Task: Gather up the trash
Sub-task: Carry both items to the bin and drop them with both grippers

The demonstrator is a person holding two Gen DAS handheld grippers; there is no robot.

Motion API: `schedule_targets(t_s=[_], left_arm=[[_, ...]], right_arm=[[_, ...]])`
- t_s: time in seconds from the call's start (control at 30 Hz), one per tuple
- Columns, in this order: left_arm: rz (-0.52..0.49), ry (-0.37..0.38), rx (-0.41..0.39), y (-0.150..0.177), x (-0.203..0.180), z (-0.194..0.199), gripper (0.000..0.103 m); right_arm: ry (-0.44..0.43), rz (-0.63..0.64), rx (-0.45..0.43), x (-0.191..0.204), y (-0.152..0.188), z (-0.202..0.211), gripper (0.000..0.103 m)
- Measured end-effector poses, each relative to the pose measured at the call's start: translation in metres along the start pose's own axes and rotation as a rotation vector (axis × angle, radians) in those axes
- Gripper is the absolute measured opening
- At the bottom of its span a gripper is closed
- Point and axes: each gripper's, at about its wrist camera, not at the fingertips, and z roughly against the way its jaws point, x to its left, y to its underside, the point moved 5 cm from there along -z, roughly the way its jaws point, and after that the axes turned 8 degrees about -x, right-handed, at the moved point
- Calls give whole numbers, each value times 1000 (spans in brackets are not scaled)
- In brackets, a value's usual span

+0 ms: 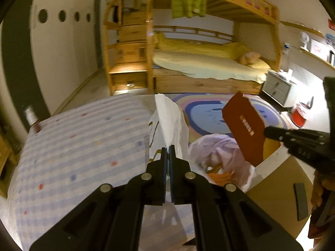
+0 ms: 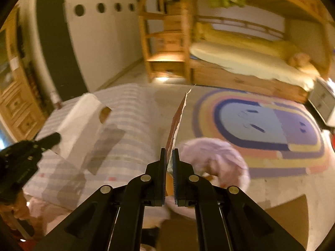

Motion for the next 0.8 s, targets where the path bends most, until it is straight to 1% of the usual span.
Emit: schedule_targets(t_s=[0.07,0.2,0.23,0.27,0.3,0.33,0.43,0.53,0.67,0.7,0.73,0.77,0.8], left_arm=[[-9,20,7,-1,-13,-11,0],[-33,43,35,-1,-35,-35,0],[-42,52,44,0,-42,-40,0],[-51,58,52,1,-47,-44,0],[-63,67,62,3,-54,-49,1],[-69,73,67,4,-57,-52,0],[-90,107,89,8,-72,-67,0],[-107,134,102,7,-88,-82,1],[-124,189,126,3,-111,-104,2],[-126,192,135,2,-114,-109,11],[-124,185,137,0,-115,-112,19],[-119,177,134,-1,-114,-112,38],[-110,167,123,-3,-111,-110,48]], right_arm=[[31,-24,21,-19,5,-12,6],[43,-82,31,-48,9,-30,10],[51,-95,38,-55,10,-35,20],[65,-104,36,-61,9,-37,26],[70,-112,20,-64,8,-36,35],[69,-118,8,-67,6,-33,38],[72,-131,-11,-74,7,-24,43],[94,-149,-40,-86,4,-12,45],[110,-171,-65,-97,0,-3,45],[113,-174,-70,-99,-2,-2,47],[118,-177,-77,-101,-3,1,52],[117,-179,-84,-103,-4,5,55],[114,-182,-88,-102,-5,9,56]])
